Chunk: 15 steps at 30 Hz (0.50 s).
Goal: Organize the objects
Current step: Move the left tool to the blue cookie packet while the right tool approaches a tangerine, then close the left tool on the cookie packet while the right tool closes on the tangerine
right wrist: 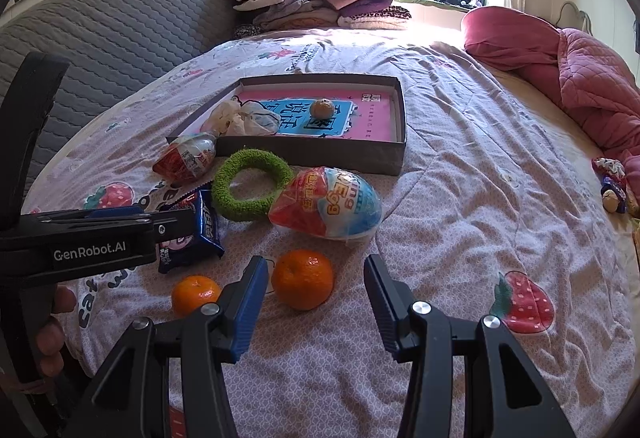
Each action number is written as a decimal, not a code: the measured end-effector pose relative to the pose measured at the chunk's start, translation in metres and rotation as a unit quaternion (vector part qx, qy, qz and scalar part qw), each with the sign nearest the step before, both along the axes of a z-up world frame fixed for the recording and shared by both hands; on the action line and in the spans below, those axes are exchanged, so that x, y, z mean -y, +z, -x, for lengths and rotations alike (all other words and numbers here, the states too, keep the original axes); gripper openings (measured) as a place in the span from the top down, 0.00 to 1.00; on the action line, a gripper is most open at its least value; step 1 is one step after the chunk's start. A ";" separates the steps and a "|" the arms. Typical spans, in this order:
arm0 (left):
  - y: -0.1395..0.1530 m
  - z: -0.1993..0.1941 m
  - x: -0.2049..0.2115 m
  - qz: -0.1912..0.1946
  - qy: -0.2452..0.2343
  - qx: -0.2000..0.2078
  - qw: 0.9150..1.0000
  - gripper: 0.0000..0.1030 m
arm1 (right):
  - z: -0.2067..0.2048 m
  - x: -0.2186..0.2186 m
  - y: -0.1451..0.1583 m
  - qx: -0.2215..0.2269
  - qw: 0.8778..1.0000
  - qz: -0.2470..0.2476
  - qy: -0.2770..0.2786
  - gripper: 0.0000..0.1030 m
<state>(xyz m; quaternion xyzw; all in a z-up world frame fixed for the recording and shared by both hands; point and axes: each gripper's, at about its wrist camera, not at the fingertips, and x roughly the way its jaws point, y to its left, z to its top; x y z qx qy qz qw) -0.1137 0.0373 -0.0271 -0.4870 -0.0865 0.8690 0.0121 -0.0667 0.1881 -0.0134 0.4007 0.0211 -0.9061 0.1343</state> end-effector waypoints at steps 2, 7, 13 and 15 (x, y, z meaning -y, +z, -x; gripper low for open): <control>-0.002 0.004 0.000 0.004 0.007 0.004 1.000 0.33 | 0.001 0.000 -0.002 0.001 1.000 0.000 0.002 0.52; -0.008 0.011 0.001 0.013 0.022 0.010 1.000 0.33 | 0.006 0.003 -0.010 0.007 1.000 0.002 0.002 0.52; -0.012 0.014 0.002 0.015 0.031 0.013 0.999 0.32 | 0.012 0.007 -0.022 0.018 1.000 0.000 0.002 0.52; -0.013 0.016 0.002 0.013 0.036 0.016 0.999 0.32 | 0.014 0.010 -0.024 0.016 1.000 0.000 0.003 0.52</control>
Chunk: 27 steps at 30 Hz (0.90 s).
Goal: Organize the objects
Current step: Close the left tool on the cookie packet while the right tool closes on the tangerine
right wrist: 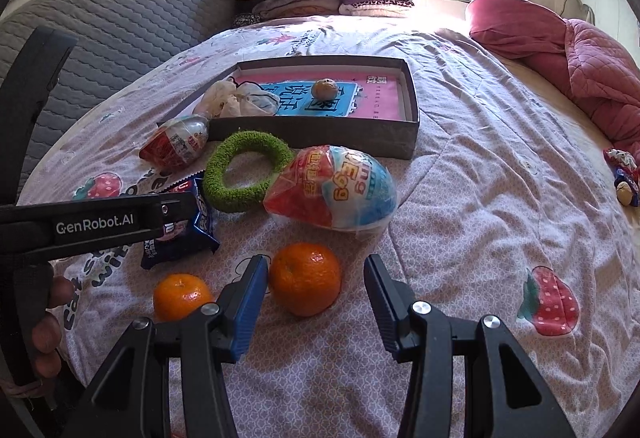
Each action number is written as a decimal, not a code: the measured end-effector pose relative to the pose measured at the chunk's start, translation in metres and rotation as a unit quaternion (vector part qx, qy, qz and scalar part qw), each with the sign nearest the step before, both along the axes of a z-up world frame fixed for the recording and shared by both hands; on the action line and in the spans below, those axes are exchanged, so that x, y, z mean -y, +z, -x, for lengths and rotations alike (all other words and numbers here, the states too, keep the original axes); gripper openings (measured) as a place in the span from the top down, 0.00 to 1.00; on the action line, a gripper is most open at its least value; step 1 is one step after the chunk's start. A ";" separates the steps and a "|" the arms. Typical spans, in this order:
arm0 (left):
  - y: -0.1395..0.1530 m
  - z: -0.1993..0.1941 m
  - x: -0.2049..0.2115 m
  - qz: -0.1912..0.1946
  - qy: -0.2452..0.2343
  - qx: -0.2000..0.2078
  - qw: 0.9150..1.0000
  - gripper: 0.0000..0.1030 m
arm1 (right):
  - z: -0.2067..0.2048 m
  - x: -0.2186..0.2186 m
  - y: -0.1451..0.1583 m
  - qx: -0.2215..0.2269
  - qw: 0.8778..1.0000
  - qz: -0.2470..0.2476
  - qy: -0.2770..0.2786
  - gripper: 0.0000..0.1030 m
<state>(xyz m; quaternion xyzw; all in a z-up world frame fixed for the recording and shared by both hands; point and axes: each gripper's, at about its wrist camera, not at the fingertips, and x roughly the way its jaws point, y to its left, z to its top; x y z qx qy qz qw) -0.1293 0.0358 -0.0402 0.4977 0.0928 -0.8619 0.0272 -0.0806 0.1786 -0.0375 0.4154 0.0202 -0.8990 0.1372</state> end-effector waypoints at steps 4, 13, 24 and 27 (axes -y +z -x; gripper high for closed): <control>-0.001 0.003 0.000 -0.010 0.016 0.008 1.000 0.32 | 0.001 0.002 -0.003 -0.005 1.000 -0.003 -0.001 0.52; -0.006 0.004 -0.009 -0.013 0.025 0.010 1.000 0.32 | 0.005 0.004 -0.007 -0.002 1.000 -0.006 0.001 0.52; -0.012 0.006 -0.007 -0.013 0.022 0.007 1.000 0.32 | 0.008 0.009 -0.013 -0.004 1.000 -0.021 0.006 0.52; -0.013 0.004 -0.005 -0.022 0.018 0.006 1.000 0.34 | 0.008 0.009 -0.013 -0.005 1.000 -0.016 0.010 0.56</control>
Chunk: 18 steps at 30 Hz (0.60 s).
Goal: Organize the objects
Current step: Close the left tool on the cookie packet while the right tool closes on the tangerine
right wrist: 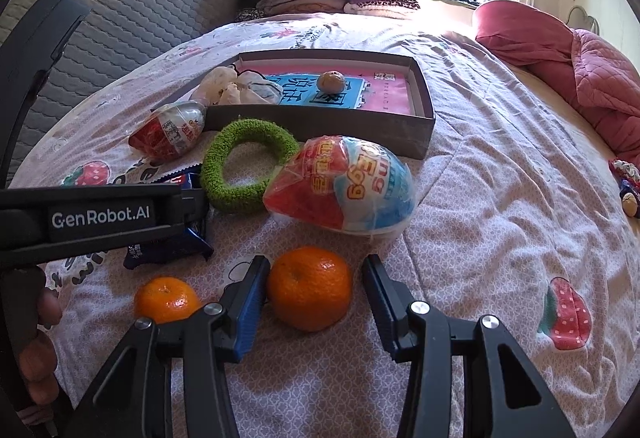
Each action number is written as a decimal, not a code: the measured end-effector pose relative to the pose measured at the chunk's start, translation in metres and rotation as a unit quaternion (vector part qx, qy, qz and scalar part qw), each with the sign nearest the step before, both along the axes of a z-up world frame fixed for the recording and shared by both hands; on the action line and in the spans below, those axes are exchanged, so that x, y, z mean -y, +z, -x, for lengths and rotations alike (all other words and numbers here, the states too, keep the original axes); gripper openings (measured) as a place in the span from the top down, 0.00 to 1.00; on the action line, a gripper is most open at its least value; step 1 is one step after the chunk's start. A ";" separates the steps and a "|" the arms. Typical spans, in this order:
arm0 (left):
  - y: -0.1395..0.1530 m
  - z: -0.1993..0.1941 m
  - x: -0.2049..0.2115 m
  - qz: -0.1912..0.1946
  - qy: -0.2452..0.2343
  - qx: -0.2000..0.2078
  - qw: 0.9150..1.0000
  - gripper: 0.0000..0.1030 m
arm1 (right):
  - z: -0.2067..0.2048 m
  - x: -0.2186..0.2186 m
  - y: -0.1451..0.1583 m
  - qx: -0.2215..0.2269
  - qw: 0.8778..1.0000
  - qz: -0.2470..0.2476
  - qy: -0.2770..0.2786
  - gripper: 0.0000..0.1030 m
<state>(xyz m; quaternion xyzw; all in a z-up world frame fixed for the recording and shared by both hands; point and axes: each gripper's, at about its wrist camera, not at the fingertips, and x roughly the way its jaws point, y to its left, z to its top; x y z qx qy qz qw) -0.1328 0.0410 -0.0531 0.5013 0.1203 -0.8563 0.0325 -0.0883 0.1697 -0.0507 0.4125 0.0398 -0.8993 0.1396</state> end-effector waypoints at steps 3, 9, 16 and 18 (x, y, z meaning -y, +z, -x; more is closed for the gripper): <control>0.000 -0.002 0.002 -0.019 -0.011 0.002 1.000 0.46 | -0.002 0.001 0.001 -0.003 1.000 0.000 0.005 0.60; -0.001 -0.009 0.006 -0.024 -0.031 0.001 0.999 0.49 | -0.003 -0.002 0.002 -0.005 1.000 0.009 0.006 0.60; 0.005 -0.019 0.004 -0.004 -0.047 -0.019 0.999 0.50 | -0.005 -0.004 0.006 -0.011 1.000 0.025 0.008 0.60; 0.007 -0.021 0.004 -0.002 -0.048 -0.026 0.998 0.50 | -0.006 -0.005 0.008 -0.013 0.999 0.029 0.009 0.60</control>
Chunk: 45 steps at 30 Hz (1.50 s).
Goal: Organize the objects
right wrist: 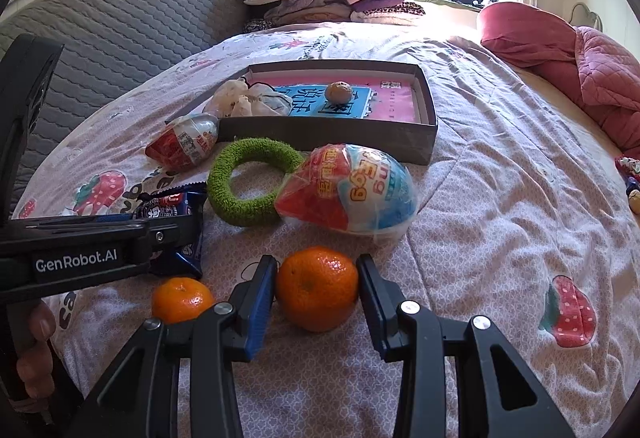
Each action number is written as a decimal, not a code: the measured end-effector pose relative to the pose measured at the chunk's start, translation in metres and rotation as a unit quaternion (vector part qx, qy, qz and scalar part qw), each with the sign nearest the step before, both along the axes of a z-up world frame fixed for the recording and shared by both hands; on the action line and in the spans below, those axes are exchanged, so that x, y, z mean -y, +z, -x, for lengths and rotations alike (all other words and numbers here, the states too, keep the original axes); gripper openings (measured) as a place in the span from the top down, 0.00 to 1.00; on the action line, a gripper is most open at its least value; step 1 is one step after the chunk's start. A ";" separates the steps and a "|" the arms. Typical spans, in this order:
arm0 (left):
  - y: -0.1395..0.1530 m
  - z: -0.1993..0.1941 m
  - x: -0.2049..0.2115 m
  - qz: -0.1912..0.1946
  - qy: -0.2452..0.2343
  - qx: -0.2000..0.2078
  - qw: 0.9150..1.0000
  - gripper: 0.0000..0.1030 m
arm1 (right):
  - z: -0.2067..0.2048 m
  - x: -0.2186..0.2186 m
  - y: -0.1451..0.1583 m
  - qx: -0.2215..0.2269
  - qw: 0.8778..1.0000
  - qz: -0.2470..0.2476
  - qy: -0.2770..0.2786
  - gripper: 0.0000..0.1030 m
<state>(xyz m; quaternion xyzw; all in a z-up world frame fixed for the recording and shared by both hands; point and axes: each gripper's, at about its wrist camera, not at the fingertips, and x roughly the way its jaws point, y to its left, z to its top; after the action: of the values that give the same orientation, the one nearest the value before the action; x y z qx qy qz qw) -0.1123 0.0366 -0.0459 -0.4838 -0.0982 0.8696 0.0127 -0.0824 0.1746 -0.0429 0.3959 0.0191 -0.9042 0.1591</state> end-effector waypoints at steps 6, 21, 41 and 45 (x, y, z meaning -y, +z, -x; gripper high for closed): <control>0.009 -0.005 0.003 0.000 0.000 -0.021 1.000 0.50 | -0.003 -0.002 0.005 -0.010 1.000 0.009 0.001 0.60; 0.031 -0.020 0.008 0.013 0.006 -0.052 0.999 0.50 | -0.010 -0.005 0.021 -0.034 0.999 0.029 -0.008 0.60; 0.057 -0.040 0.005 0.017 -0.011 -0.097 0.995 0.50 | -0.026 -0.002 0.048 -0.074 0.997 0.038 -0.007 0.60; 0.063 -0.045 0.001 0.029 -0.014 -0.119 0.992 0.50 | -0.028 -0.003 0.052 -0.080 0.996 0.040 -0.009 0.60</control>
<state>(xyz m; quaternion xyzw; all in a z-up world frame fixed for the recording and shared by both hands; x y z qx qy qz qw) -0.0677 0.0358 0.0171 -0.3785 -0.0638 0.9231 0.0226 -0.0549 0.1781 0.0091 0.3153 -0.0083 -0.9345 0.1650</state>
